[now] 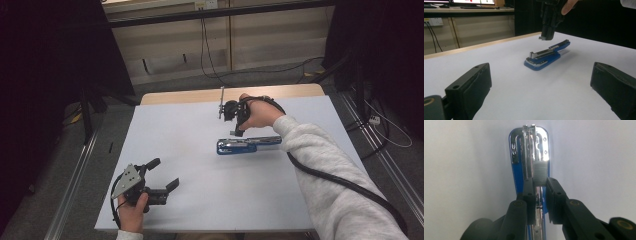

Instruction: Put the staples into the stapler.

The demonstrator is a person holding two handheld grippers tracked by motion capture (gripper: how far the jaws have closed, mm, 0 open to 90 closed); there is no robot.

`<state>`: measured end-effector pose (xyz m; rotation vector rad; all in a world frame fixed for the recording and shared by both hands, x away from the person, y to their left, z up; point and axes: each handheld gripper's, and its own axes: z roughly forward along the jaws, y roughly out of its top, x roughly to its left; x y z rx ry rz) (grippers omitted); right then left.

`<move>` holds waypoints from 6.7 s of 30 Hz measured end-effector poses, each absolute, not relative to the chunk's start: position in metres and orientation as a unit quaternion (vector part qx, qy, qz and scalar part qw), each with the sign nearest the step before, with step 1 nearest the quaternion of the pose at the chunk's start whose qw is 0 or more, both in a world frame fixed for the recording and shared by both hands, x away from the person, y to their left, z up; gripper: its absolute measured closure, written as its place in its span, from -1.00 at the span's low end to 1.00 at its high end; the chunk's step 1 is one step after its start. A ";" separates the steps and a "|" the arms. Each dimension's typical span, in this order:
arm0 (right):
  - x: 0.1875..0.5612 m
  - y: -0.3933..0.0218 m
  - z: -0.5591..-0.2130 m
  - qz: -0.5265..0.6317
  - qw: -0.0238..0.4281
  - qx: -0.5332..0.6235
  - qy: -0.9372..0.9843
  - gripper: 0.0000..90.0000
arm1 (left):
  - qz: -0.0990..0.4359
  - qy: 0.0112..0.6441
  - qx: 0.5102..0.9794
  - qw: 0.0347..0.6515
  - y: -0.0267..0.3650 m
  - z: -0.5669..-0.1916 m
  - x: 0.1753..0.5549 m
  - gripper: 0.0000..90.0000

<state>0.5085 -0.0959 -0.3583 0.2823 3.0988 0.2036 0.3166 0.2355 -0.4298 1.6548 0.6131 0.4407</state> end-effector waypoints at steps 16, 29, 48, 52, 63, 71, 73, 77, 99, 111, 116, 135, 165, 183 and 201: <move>0.509 -0.094 -0.357 0.076 0.014 0.098 0.992 0.75 | 0.190 0.267 0.717 0.615 0.235 -0.429 0.316 -0.92; 0.510 -0.087 -0.361 0.084 0.013 0.099 0.991 0.75 | 0.192 0.266 0.716 0.616 0.236 -0.429 0.316 -0.92; 0.510 -0.080 -0.369 0.078 0.010 0.099 0.992 0.75 | 0.193 0.266 0.715 0.617 0.237 -0.428 0.316 -0.92; 0.510 -0.080 -0.370 0.079 0.010 0.099 0.992 0.75 | 0.195 0.266 0.713 0.618 0.237 -0.428 0.316 -0.92; 0.509 -0.077 -0.376 0.074 0.009 0.094 0.993 0.75 | 0.194 0.266 0.714 0.617 0.237 -0.428 0.316 -0.92; 0.509 -0.073 -0.379 0.072 0.002 0.089 0.993 0.75 | 0.192 0.266 0.715 0.617 0.236 -0.428 0.316 -0.92; 0.509 -0.072 -0.380 0.076 0.003 0.089 0.993 0.75 | 0.192 0.267 0.715 0.617 0.236 -0.428 0.316 -0.92; 0.509 -0.070 -0.380 0.072 0.004 0.085 0.994 0.75 | 0.194 0.267 0.716 0.615 0.237 -0.428 0.316 -0.92; 0.509 -0.069 -0.387 0.074 -0.004 0.080 0.994 0.75 | 0.192 0.265 0.713 0.620 0.237 -0.428 0.316 -0.92; 0.509 -0.065 -0.389 0.064 0.000 0.074 0.995 0.75 | 0.191 0.265 0.714 0.619 0.237 -0.428 0.316 -0.92; 0.509 -0.065 -0.388 0.066 -0.005 0.068 0.996 0.75 | 0.192 0.265 0.715 0.618 0.237 -0.428 0.316 -0.92; 0.510 -0.065 -0.390 0.059 -0.001 0.073 0.996 0.75 | 0.191 0.265 0.714 0.619 0.237 -0.428 0.316 -0.92; 0.510 -0.062 -0.390 0.071 0.001 0.077 0.994 0.63 | 0.190 0.267 0.717 0.615 0.237 -0.428 0.317 -0.92; 0.503 -0.091 -0.376 0.126 0.018 0.121 0.984 0.14 | 0.193 0.269 0.717 0.614 0.236 -0.428 0.318 -0.92; 0.493 -0.155 -0.379 0.262 0.037 0.228 0.937 -0.60 | 0.193 0.270 0.720 0.610 0.236 -0.428 0.317 -0.92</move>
